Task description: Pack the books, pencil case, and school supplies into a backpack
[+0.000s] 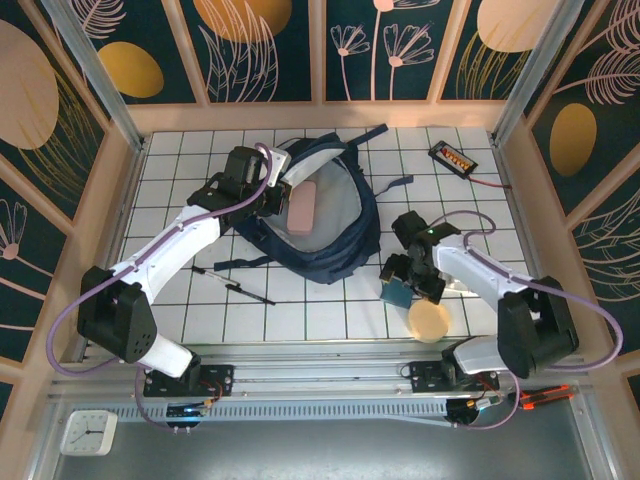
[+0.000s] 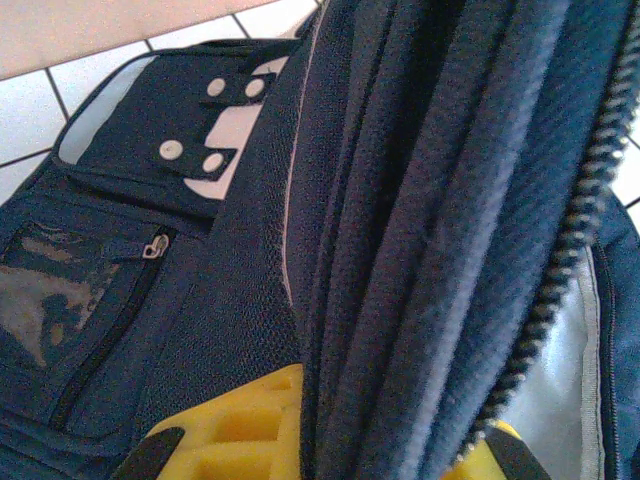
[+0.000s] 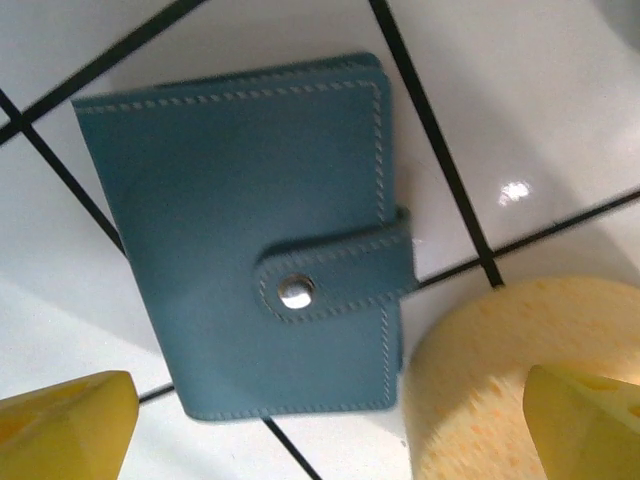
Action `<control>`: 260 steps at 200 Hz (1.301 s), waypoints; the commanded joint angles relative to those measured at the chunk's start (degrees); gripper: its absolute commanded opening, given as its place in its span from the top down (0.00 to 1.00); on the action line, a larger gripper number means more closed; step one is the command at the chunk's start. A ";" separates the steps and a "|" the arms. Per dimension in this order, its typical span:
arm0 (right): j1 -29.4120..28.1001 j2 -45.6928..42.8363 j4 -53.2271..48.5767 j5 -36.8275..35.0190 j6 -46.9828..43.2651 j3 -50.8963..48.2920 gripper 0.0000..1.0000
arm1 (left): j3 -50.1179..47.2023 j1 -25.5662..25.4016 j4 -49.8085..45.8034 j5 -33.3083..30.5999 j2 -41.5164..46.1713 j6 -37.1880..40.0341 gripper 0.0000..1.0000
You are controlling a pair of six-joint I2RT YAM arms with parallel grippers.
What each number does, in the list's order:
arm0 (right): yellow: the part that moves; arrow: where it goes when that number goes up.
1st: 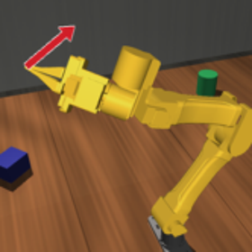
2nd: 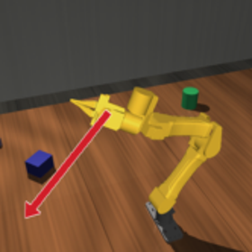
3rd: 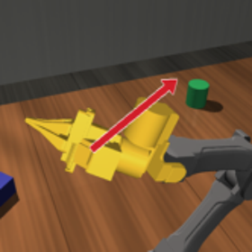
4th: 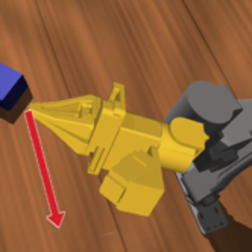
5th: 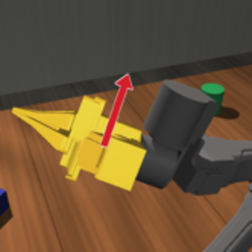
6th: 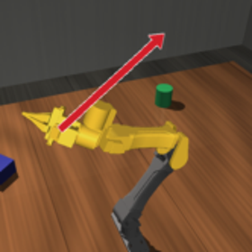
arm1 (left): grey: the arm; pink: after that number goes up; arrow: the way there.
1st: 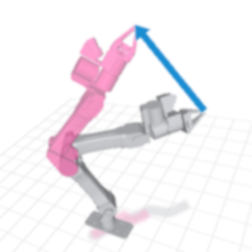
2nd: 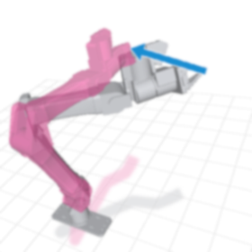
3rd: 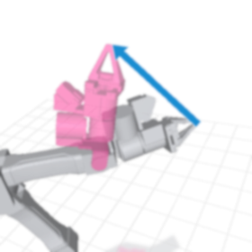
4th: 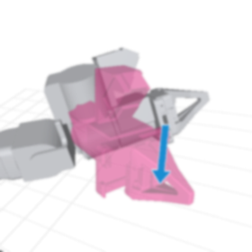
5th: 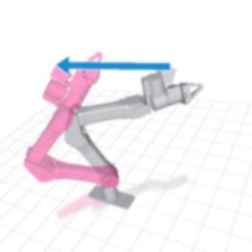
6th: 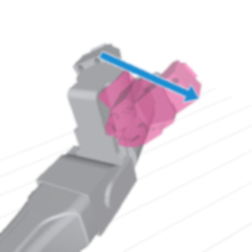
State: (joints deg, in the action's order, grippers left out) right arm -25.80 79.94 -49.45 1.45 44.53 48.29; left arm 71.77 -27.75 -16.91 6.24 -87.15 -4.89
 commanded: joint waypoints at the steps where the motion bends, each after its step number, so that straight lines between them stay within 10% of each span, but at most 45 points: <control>1: 0.48 3.53 3.86 0.57 -2.80 1.60 0.01 | 0.83 -0.55 7.19 3.25 2.01 -1.62 1.00; 129: 1.75 16.82 8.07 0.96 -6.19 5.89 0.07 | 1.26 -0.51 6.71 2.34 1.46 -0.40 1.00; 260: 2.66 8.85 -1.86 -2.16 -5.92 15.11 0.22 | 1.97 -0.55 6.62 2.24 0.93 -0.35 1.00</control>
State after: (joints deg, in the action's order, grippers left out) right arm -24.16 93.82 -45.36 1.15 38.63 59.42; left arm 71.77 -27.75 -16.91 6.17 -87.15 -4.99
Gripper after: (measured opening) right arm 0.781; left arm 0.118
